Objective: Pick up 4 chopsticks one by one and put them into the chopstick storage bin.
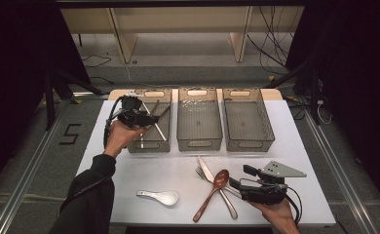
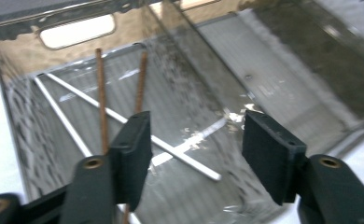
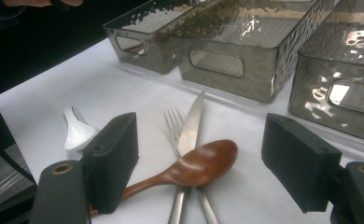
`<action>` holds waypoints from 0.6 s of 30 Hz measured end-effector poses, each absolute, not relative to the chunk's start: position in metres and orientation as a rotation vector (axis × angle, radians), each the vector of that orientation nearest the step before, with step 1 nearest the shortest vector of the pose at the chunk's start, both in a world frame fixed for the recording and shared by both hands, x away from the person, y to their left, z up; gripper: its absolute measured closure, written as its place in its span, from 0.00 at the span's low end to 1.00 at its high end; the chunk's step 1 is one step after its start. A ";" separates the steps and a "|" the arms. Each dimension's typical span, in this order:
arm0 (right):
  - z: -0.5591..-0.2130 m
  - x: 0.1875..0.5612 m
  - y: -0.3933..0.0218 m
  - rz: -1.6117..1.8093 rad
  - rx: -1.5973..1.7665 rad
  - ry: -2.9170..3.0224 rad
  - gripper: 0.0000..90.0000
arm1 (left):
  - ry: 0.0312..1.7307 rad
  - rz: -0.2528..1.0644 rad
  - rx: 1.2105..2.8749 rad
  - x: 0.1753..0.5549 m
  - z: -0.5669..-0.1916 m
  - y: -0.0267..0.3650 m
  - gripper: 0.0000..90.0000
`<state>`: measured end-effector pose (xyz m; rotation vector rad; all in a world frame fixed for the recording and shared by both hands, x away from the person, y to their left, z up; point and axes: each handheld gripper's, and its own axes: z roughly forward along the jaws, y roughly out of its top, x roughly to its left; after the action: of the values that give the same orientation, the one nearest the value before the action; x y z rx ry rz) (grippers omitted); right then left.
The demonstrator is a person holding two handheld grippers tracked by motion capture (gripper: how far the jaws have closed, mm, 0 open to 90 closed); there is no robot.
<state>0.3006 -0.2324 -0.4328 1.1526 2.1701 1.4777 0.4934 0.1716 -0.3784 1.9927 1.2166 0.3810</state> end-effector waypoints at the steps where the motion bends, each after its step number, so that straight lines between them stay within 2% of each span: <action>1: -0.433 0.301 -0.232 1.477 1.150 2.170 0.31 | 1.205 0.373 2.001 0.489 -0.378 0.170 0.42; 18: -0.433 0.300 -0.232 1.475 1.148 2.170 0.31 | 1.043 0.290 2.035 0.431 -0.380 0.171 0.27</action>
<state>0.3003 -0.2319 -0.4329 1.1478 2.1701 1.4747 0.4311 0.1711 -0.3802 2.0353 1.0432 0.2902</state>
